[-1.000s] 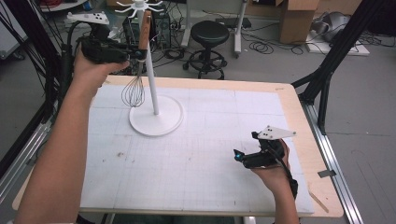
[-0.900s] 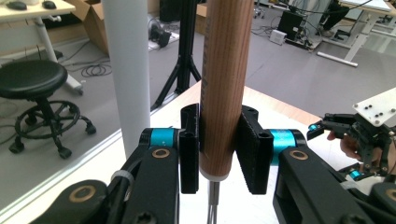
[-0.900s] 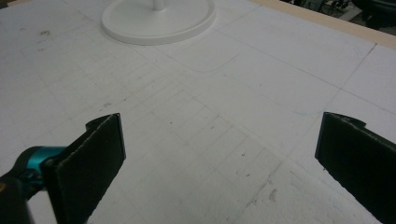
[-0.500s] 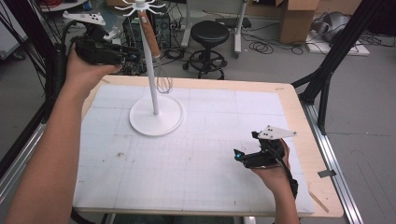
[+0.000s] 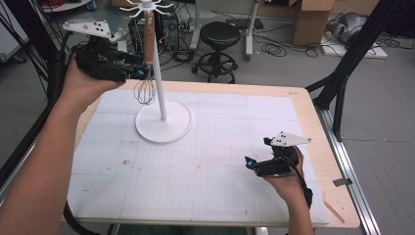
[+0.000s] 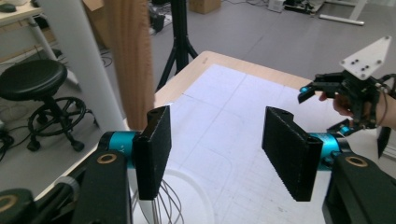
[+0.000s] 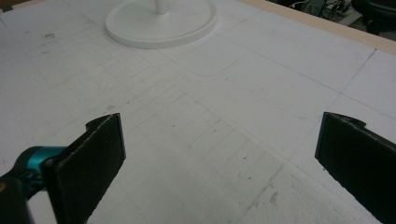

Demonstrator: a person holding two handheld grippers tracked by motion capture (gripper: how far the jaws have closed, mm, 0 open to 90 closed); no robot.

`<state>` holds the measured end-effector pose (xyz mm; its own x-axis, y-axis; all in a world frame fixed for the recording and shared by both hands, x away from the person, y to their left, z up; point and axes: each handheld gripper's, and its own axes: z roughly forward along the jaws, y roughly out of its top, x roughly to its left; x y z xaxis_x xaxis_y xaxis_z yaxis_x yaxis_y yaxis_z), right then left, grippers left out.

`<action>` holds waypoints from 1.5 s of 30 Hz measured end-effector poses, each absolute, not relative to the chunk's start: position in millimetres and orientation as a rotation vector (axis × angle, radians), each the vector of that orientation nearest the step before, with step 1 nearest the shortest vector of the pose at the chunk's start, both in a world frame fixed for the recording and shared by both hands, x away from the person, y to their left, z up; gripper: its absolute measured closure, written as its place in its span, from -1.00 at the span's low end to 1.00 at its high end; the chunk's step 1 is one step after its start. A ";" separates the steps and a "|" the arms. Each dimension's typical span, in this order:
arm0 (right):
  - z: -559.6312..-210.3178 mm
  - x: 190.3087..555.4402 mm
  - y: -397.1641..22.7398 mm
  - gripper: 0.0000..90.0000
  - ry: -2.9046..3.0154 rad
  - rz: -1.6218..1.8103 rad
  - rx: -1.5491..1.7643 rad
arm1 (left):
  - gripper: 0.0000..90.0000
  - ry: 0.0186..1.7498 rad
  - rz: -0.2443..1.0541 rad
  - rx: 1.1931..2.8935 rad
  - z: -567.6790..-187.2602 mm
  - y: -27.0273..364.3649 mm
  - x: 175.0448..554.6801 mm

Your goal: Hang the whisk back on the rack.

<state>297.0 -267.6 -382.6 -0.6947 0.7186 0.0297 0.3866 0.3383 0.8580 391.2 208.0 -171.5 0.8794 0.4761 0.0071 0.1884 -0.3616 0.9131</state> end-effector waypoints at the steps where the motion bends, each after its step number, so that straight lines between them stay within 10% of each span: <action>1: -382.6 296.7 -267.4 -0.99 2.256 1.296 0.980 | -0.13 0.479 0.317 1.943 -172.2 207.9 389.2; 45: -383.4 297.3 -261.9 -0.99 2.272 1.279 0.970 | -0.56 0.516 0.198 2.017 -304.5 223.1 340.5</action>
